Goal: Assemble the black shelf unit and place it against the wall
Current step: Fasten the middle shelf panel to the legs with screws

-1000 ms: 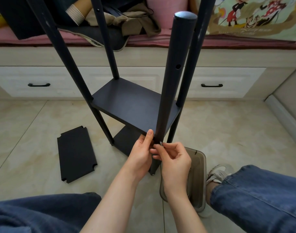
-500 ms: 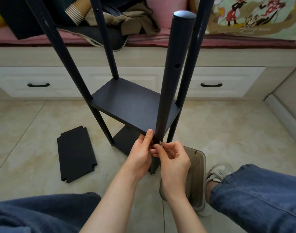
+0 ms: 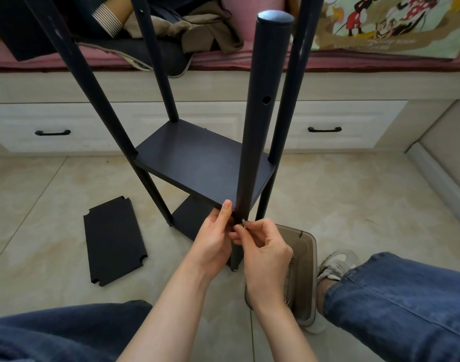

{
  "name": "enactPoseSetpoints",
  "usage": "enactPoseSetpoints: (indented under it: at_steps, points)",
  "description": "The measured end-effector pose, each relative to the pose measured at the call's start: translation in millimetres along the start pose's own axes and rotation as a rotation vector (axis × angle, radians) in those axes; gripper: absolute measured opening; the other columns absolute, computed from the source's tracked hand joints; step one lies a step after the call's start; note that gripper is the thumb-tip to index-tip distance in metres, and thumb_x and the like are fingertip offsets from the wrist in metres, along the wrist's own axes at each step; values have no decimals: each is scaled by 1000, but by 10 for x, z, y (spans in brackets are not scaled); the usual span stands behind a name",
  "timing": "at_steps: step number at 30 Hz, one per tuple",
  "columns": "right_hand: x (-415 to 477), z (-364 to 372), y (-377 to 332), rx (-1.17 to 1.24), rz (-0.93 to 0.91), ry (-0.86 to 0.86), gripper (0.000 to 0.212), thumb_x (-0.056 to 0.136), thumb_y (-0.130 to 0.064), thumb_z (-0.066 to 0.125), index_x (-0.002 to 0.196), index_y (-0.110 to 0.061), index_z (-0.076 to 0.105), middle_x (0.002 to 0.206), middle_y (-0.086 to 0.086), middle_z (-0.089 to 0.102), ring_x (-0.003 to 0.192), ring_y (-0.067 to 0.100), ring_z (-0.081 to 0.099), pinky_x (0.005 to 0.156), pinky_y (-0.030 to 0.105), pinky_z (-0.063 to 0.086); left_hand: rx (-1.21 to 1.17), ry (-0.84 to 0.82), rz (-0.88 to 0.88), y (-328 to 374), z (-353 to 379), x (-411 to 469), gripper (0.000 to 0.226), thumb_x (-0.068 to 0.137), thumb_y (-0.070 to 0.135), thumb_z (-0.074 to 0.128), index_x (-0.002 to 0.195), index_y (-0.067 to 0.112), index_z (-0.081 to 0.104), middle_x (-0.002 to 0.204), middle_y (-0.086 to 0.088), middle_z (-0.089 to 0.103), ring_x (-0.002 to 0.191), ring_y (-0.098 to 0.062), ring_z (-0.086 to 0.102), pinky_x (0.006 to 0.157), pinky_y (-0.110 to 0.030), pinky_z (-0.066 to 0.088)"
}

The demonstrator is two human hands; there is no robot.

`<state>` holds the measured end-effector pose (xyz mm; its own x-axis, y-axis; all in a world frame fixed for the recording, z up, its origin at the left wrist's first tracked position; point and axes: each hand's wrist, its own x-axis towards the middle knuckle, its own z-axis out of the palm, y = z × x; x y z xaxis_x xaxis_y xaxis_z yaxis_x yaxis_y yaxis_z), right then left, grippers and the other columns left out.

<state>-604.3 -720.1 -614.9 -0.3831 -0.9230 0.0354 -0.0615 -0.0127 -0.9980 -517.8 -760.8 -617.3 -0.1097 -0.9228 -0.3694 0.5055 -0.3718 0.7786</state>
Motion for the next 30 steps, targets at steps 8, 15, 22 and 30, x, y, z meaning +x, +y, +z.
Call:
enactPoseSetpoints:
  at_steps: [8,15,22,30]
  points:
    - [7,4,9,10,9,24,18,85,-3,74,78,-17,65,73,-4,73,71,13,74,73,40,61,26,1,14,-25,2,24,40,89,43,55,110,9,64,91,-11,68,81,-18,68,73,-28,57]
    - [10,3,-28,104,74,22,15,85,0,73,78,-11,65,74,2,74,71,16,74,75,41,61,25,-9,19,-29,-16,28,40,89,41,55,110,8,63,91,-10,70,83,-19,70,75,-30,57]
    - [6,6,-1,90,45,34,15,85,-1,73,77,-11,66,74,1,74,73,16,75,75,40,61,13,13,9,-52,-18,55,42,90,42,55,113,7,62,92,-11,69,83,-19,70,79,-32,56]
    - [50,-23,-83,110,78,3,11,85,-2,74,81,-7,65,73,4,74,68,17,74,68,31,61,9,-37,30,-33,-17,58,42,91,39,55,110,3,64,90,-12,71,83,-21,70,70,-28,58]
